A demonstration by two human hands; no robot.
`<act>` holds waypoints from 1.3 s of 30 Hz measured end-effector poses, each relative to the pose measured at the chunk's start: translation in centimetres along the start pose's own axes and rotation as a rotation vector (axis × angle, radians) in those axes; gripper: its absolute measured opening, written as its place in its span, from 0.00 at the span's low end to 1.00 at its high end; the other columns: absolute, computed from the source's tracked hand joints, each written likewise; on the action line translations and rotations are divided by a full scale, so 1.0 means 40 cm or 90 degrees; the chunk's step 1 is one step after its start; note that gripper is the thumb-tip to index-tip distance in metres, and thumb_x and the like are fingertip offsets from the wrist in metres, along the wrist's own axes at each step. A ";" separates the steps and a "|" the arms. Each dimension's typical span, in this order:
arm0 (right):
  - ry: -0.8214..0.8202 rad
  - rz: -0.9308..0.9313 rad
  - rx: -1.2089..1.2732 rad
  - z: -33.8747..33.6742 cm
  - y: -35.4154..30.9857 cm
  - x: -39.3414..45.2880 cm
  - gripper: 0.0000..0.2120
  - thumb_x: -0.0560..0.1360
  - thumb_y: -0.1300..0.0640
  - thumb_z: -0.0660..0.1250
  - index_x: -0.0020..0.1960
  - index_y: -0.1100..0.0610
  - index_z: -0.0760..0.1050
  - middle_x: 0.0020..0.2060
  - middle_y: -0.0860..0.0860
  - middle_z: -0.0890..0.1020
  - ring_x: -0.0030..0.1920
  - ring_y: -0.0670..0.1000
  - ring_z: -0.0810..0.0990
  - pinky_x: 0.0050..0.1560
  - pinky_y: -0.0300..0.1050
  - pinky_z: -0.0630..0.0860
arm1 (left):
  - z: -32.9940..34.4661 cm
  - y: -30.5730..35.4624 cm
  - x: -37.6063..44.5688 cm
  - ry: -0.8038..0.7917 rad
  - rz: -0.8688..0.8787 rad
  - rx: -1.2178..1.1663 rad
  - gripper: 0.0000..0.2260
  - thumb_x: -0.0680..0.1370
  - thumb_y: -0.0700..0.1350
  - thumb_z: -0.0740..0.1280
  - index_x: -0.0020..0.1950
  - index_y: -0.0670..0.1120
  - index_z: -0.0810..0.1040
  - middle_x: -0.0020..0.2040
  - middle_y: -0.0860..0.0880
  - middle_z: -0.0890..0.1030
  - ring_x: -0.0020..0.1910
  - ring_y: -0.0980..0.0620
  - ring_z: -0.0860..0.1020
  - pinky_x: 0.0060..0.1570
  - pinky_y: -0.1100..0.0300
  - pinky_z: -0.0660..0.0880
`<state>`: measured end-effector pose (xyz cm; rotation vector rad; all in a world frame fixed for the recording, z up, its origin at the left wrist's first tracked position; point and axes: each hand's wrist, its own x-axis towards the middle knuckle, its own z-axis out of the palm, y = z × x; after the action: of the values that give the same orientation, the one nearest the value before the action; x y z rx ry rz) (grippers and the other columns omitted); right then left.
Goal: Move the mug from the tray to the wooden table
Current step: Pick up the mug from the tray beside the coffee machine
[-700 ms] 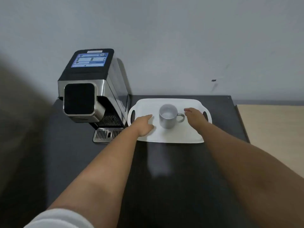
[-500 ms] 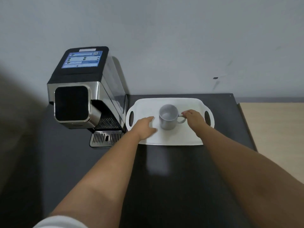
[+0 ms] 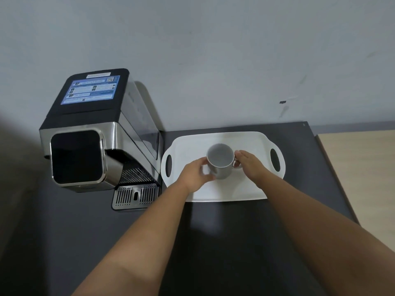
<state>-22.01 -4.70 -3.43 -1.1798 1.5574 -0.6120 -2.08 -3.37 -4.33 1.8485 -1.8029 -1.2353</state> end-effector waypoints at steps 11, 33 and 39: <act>-0.050 0.033 0.067 -0.001 0.013 -0.028 0.16 0.82 0.49 0.52 0.37 0.52 0.65 0.35 0.48 0.67 0.36 0.48 0.63 0.41 0.42 0.63 | 0.012 -0.013 -0.005 0.012 0.020 -0.076 0.24 0.71 0.46 0.77 0.66 0.51 0.76 0.52 0.56 0.77 0.56 0.52 0.74 0.52 0.61 0.68; 0.058 -0.100 0.198 -0.091 -0.119 -0.226 0.15 0.78 0.51 0.55 0.34 0.54 0.61 0.30 0.49 0.64 0.34 0.49 0.61 0.44 0.49 0.61 | -0.061 0.139 -0.170 0.081 0.178 -0.044 0.29 0.71 0.51 0.76 0.71 0.54 0.73 0.63 0.55 0.80 0.65 0.56 0.75 0.65 0.61 0.69; 0.111 -0.144 0.195 -0.138 -0.169 -0.307 0.13 0.76 0.51 0.57 0.35 0.55 0.61 0.31 0.52 0.62 0.34 0.50 0.60 0.39 0.49 0.60 | -0.069 0.211 -0.229 0.084 0.223 -0.098 0.28 0.71 0.48 0.77 0.70 0.52 0.74 0.60 0.55 0.81 0.61 0.57 0.78 0.60 0.67 0.70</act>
<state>-24.90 2.81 9.31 -1.0965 1.4189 -1.0888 -4.52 2.51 6.75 1.4207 -1.8056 -1.0627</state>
